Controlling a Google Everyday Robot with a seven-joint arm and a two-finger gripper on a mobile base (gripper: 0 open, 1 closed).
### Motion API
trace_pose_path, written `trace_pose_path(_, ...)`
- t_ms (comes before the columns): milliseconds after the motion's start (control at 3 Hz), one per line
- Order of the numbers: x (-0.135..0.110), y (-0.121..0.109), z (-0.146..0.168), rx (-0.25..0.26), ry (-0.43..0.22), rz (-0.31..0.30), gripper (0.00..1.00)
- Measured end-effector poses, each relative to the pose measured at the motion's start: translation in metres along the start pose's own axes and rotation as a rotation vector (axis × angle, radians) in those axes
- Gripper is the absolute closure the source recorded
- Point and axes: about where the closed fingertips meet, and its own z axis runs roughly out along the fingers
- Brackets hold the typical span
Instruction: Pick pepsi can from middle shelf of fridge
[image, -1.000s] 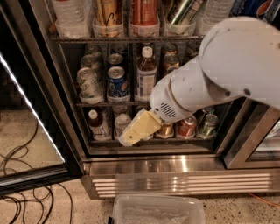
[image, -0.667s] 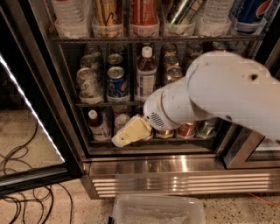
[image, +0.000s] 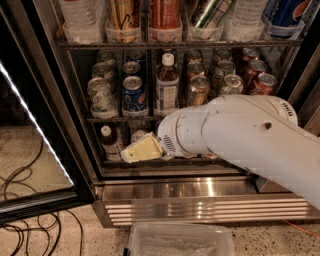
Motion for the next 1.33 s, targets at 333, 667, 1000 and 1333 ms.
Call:
trace_pose_path(333,0.0,0.0,0.0,0.0,0.0,-0.001,0.0)
trace_pose_path(667,-0.005,0.005,0.02,-0.013,-0.046,0.008,0.0)
trace_pose_path(1000,-0.012,0.013,0.049,-0.009,-0.13,0.043,0.0)
trace_pose_path(1333,-0.016,0.006,0.052,0.048,-0.214,0.062,0.0)
